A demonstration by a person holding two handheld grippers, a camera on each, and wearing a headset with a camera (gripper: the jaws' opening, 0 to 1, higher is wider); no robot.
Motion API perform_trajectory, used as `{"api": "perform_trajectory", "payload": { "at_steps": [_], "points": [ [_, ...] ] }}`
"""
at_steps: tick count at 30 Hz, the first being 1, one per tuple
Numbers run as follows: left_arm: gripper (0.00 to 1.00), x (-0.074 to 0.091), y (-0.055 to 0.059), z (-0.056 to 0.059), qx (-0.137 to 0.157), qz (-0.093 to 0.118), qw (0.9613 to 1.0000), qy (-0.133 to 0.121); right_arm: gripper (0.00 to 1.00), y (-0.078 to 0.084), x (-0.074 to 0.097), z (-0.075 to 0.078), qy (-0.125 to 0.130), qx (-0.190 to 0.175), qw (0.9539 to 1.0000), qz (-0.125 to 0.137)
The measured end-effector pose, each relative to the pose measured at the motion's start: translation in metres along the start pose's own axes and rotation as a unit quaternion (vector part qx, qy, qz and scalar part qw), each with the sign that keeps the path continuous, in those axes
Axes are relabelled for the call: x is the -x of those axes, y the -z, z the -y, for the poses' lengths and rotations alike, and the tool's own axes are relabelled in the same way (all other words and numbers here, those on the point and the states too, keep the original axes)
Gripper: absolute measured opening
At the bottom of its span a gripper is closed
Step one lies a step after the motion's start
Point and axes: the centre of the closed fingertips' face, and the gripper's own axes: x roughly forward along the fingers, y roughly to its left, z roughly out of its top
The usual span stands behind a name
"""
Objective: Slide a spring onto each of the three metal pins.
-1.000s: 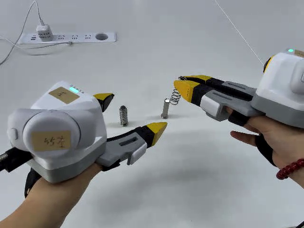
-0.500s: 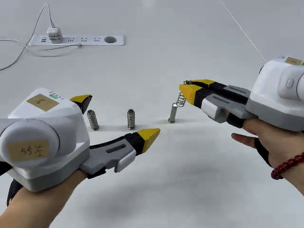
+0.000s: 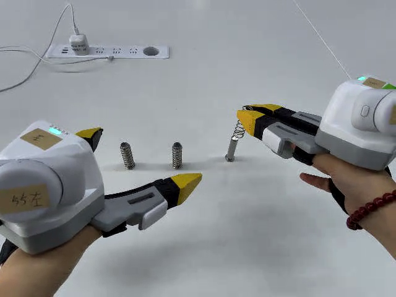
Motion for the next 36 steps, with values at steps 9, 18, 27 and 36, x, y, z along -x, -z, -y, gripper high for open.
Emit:
{"api": "perform_trajectory", "payload": {
  "at_steps": [9,18,27,36],
  "points": [
    [1.0,0.005,0.008,-0.007,0.005,-0.008,0.9999,-0.006,0.11,0.007,-0.008,0.005,0.008,0.002,0.9999,-0.006],
    [1.0,0.009,0.013,-0.004,0.0,-0.012,0.9998,0.013,0.11,0.016,-0.01,0.007,0.011,0.001,0.9998,-0.015],
    [1.0,0.01,0.02,-0.008,0.01,-0.021,0.9997,0.008,0.11,0.022,-0.009,0.007,0.013,0.018,0.9996,-0.018],
    [0.99,0.011,0.022,-0.01,0.012,-0.026,0.9996,0.006,0.11,0.027,-0.009,0.004,0.023,0.036,0.9988,-0.022]
  ]
}}
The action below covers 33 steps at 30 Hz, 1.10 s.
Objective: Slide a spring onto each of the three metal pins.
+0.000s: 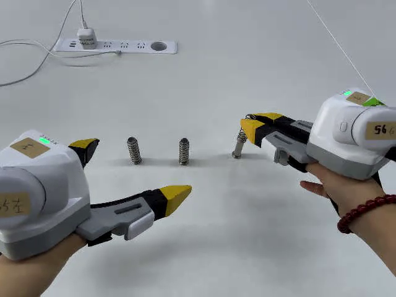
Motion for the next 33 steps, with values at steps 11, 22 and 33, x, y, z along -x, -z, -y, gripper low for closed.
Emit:
{"api": "perform_trajectory", "payload": {
  "at_steps": [11,22,33],
  "points": [
    [0.97,0.002,0.004,-0.002,0.003,-0.006,1.0,-0.001,0.11,0.017,-0.004,-0.003,0.003,0.032,0.9992,-0.025],
    [0.96,0.002,0.005,-0.004,0.003,-0.006,1.0,-0.002,0.11,0.028,-0.005,-0.006,0.0,0.025,0.999,-0.036],
    [0.95,0.001,0.006,-0.004,0.003,-0.007,1.0,-0.002,0.11,0.038,-0.006,-0.007,-0.001,0.024,0.9986,-0.046]
  ]
}}
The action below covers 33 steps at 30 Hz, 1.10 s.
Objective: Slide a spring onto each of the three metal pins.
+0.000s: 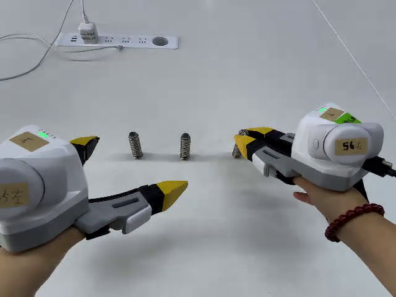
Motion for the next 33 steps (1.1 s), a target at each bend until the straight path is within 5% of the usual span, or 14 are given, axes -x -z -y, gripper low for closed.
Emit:
{"api": "perform_trajectory", "payload": {
  "at_steps": [19,33],
  "points": [
    [0.94,0.002,-0.001,0.0,-0.006,-0.002,1.0,0.001,0.12,0.005,0.001,-0.005,-0.009,-0.005,0.9999,-0.006],
    [0.95,0.003,-0.006,-0.002,-0.003,-0.004,0.9999,0.012,0.36,-0.013,0.015,-0.013,-0.031,-0.014,0.9992,-0.019]
  ]
}}
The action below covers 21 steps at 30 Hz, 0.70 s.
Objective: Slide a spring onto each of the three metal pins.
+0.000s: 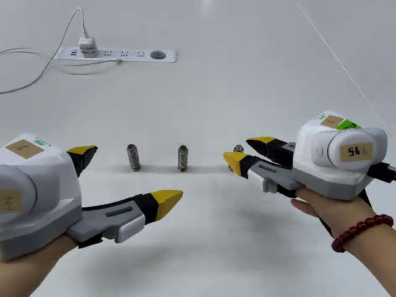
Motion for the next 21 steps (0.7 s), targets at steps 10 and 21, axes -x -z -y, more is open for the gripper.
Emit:
{"api": "perform_trajectory", "payload": {
  "at_steps": [10,21],
  "points": [
    [0.98,0.005,-0.004,-0.004,0.011,-0.008,0.9999,0.011,0.5,-0.002,0.015,-0.004,-0.018,-0.021,0.999,-0.034],
    [1.0,0.009,-0.002,-0.003,0.013,-0.024,0.9994,0.02,0.63,-0.004,0.027,-0.01,-0.034,-0.024,0.9979,-0.05]
  ]
}}
